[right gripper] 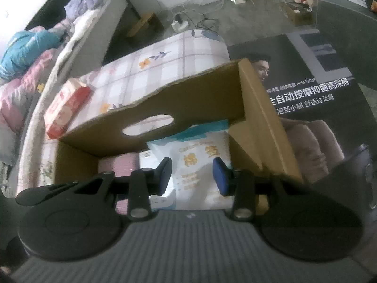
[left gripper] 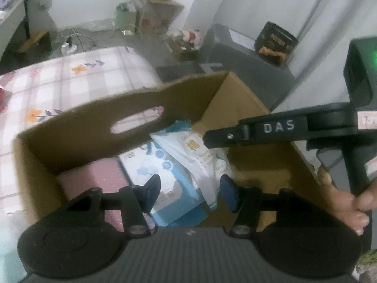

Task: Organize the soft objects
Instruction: 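Open the right gripper to drop the cotton swab bag into the box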

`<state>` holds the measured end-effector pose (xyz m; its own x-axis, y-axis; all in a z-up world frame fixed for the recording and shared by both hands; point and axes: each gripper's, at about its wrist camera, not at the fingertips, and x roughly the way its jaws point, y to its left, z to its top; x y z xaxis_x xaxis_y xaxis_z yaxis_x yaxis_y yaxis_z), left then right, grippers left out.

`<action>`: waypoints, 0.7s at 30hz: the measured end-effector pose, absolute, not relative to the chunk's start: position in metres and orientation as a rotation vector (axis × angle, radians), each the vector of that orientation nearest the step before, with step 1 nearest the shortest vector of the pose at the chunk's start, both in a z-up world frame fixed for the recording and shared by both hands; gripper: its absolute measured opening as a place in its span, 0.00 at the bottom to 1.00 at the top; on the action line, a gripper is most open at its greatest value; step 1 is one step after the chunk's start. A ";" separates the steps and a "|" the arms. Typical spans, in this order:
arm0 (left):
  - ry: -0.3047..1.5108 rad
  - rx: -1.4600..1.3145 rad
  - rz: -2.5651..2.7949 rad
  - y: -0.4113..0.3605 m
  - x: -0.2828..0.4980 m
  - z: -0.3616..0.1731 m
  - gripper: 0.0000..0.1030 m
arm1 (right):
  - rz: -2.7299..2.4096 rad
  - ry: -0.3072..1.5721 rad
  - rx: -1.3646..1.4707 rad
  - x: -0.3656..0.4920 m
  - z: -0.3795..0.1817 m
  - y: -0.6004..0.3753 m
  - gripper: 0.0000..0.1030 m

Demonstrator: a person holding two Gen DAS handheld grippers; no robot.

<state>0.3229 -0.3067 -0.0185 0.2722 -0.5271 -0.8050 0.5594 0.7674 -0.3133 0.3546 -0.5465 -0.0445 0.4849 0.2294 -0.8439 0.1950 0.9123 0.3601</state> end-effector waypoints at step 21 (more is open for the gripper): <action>0.729 -0.062 -0.557 -0.116 0.196 0.087 0.90 | 0.198 0.865 0.271 0.247 0.089 -0.431 0.88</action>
<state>0.1961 -0.1159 0.0871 0.6083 -0.5023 -0.6146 0.4605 0.8540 -0.2422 0.2470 -0.4314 0.0894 0.6334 0.2802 -0.7213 -0.0619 0.9475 0.3137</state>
